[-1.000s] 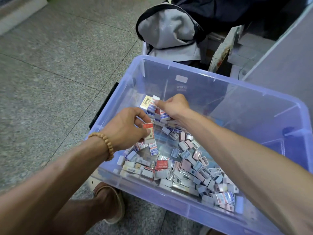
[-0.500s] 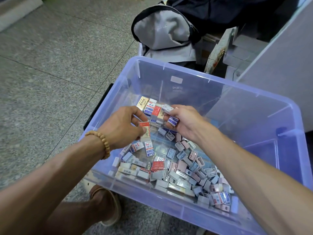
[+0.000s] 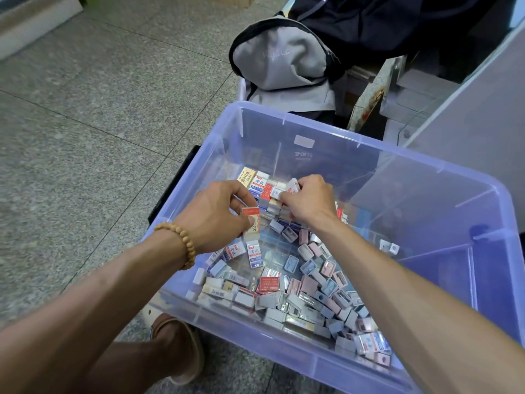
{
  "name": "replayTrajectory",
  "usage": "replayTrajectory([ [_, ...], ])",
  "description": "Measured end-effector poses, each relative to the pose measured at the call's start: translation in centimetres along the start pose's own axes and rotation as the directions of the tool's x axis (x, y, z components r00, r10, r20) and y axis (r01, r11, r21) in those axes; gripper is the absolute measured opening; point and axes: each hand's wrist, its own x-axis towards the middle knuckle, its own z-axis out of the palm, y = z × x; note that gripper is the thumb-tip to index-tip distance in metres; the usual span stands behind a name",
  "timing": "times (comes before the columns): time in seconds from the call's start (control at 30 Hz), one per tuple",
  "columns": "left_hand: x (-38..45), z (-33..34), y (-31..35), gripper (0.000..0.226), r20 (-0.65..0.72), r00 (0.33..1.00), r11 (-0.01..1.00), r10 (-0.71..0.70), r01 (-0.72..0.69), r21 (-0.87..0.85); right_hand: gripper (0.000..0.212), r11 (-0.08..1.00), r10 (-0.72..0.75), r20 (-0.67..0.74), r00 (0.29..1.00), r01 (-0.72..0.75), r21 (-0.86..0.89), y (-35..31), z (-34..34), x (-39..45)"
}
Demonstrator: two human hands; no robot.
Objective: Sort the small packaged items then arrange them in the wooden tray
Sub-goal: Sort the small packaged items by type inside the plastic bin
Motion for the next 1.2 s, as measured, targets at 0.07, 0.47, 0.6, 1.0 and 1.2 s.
replayTrajectory([
  [0.07,0.0,-0.1,0.1,0.017,0.0,1.0,1.0,0.003,-0.003,-0.003,0.02,0.999,0.028,0.02,0.999,-0.029,0.044,0.0,-0.3,0.2],
  [0.47,0.0,-0.1,-0.2,0.018,-0.009,1.0,1.0,0.002,-0.003,-0.024,0.035,0.981,-0.101,-0.026,0.995,0.095,-0.17,-1.0,1.2,0.6],
  [0.6,0.1,0.0,-0.3,0.018,-0.017,1.0,1.0,0.01,-0.01,-0.013,0.039,0.998,-0.058,0.097,0.994,0.056,0.018,-1.2,1.0,0.7],
  [1.0,0.4,0.5,-0.2,0.018,-0.016,1.0,1.0,-0.001,0.001,0.011,0.037,0.943,0.036,0.032,0.999,-0.045,0.328,1.4,-0.9,-0.2],
  [1.2,0.6,0.5,-0.6,0.017,-0.026,1.0,1.0,-0.014,0.013,-0.005,0.024,0.878,0.131,0.055,0.99,-0.142,0.457,0.9,0.6,0.8],
])
